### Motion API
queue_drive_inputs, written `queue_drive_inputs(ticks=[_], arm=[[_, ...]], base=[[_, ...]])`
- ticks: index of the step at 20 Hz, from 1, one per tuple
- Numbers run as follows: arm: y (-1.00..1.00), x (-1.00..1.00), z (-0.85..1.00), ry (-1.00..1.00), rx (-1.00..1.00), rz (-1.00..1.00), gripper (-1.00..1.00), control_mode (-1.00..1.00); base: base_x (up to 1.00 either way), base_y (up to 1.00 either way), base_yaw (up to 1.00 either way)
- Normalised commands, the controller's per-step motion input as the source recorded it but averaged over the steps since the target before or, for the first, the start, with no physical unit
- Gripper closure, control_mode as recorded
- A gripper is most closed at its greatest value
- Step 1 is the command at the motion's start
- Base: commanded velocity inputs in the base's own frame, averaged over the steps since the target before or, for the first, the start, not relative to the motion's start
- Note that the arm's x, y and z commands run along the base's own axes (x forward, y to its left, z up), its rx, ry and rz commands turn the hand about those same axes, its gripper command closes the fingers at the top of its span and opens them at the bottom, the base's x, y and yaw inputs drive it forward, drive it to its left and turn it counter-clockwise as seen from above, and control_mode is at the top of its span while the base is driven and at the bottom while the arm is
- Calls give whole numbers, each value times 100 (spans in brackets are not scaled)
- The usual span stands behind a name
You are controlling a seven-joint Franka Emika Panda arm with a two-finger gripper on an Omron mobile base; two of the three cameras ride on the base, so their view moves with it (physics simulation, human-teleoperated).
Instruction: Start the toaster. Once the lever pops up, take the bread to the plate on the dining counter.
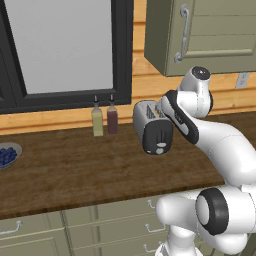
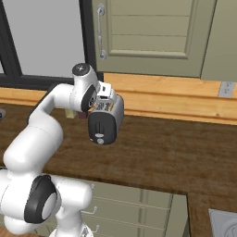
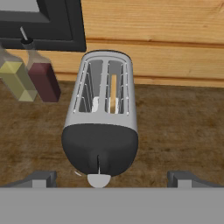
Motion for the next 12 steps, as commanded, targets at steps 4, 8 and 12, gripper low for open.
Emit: queue_drive_inputs(ticks=[4, 8, 12], arm=[[0, 0, 0, 0, 0, 0, -100, -100], [0, 0, 0, 0, 0, 0, -100, -100], [0, 0, 0, 0, 0, 0, -100, -100]], base=[[0, 0, 0], [0, 0, 0], [0, 0, 0]])
